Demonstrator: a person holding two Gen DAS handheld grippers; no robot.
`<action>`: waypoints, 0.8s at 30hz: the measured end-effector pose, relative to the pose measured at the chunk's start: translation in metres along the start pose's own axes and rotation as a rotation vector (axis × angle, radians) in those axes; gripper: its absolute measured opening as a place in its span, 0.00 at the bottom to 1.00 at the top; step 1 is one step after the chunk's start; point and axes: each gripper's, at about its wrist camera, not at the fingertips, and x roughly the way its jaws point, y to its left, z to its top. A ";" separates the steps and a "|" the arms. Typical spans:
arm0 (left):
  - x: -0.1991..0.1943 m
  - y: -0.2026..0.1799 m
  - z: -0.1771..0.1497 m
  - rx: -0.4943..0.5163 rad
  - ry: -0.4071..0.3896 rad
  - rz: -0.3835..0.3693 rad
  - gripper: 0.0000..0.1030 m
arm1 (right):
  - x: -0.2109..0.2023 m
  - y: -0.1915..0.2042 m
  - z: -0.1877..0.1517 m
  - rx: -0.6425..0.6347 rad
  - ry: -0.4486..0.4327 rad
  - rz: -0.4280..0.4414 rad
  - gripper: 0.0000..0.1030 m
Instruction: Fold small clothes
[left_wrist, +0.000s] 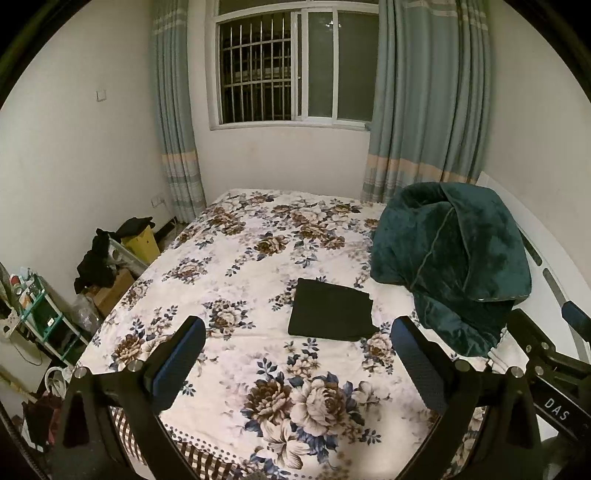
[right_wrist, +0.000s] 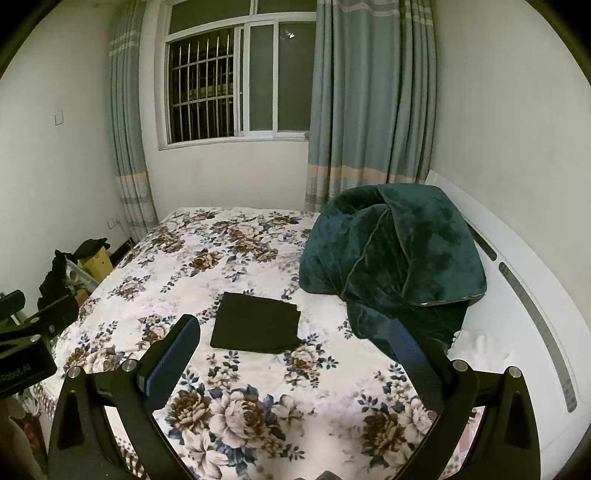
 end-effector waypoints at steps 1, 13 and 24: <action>-0.001 -0.001 0.000 0.002 -0.003 0.001 1.00 | -0.001 0.001 0.000 -0.005 -0.003 -0.003 1.00; -0.001 -0.002 0.000 0.005 -0.004 -0.002 1.00 | -0.002 0.002 0.005 -0.008 -0.006 0.001 1.00; -0.003 -0.005 0.001 0.006 -0.005 -0.007 1.00 | -0.003 0.004 0.003 -0.007 -0.007 -0.002 1.00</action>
